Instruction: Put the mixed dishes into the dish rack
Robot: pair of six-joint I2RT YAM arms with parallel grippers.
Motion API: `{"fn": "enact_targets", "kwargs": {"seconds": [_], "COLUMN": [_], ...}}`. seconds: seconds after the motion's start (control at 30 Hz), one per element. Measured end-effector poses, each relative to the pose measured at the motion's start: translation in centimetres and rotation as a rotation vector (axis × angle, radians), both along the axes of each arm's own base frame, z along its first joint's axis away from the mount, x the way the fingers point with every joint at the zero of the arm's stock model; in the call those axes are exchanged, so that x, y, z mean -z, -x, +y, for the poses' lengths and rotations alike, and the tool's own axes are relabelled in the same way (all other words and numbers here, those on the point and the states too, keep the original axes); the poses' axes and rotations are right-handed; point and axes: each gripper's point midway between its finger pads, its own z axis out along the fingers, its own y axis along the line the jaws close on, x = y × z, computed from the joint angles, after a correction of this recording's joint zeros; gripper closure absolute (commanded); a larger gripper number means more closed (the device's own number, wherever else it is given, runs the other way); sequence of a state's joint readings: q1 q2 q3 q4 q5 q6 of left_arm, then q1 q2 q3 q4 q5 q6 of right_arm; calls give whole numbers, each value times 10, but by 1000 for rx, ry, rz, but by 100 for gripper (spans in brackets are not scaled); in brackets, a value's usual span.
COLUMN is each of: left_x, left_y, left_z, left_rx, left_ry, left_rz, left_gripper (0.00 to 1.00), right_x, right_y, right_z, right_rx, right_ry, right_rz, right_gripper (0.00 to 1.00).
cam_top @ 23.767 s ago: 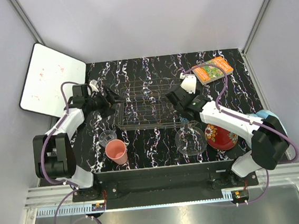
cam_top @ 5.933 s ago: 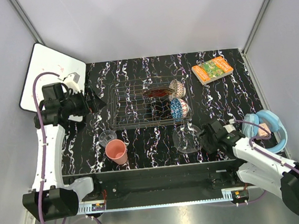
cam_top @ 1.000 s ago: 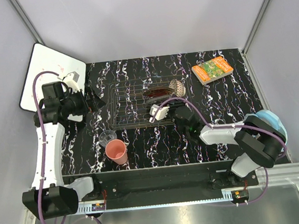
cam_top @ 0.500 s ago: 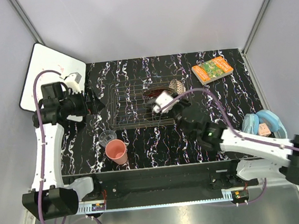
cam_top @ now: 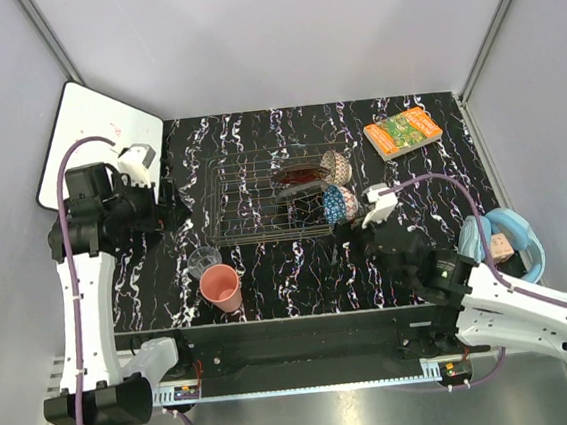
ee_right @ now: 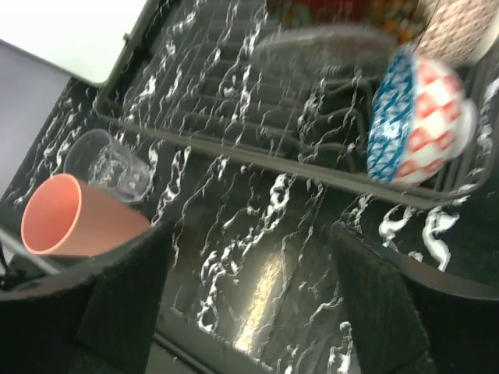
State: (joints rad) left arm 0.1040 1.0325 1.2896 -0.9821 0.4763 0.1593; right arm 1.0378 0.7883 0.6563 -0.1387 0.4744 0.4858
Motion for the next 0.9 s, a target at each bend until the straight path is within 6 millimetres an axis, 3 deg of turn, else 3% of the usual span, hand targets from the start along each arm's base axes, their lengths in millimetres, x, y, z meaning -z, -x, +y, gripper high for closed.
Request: {"fn": "enact_targets", "kwargs": {"seconds": [0.07,0.13,0.27,0.3,0.37,0.47,0.57,0.67,0.8,0.9], "left_x": [7,15,23,21,19,12,5,1,-3,-3], "left_y": [2,2,5,7,10,16,22,24,22,21], "left_z": [0,0,0,0,0,0,-1,-3,1,11], "left_rx": [2,4,4,4,4,7,11,19,11,-19], "left_ry": [3,5,8,7,3,-5,-6,2,2,-7], "left_rz": [41,83,130,126,116,95,79,80,77,72], "left_gripper": [3,1,1,1,1,1,1,1,1,1], "right_x": [23,34,39,45,60,68,60,52,48,63], "right_y": [6,4,-8,-3,10,20,21,21,18,28], "right_z": [5,22,98,119,139,147,154,162,193,208], "right_rx": [-30,-51,-101,-129,-176,-215,-228,-225,-218,-242], "right_ry": [53,136,277,309,357,380,356,348,403,457], "right_rz": [77,158,216,223,256,298,313,318,322,333], "right_gripper": [20,10,1,0,4,20,34,13,12,11]}}
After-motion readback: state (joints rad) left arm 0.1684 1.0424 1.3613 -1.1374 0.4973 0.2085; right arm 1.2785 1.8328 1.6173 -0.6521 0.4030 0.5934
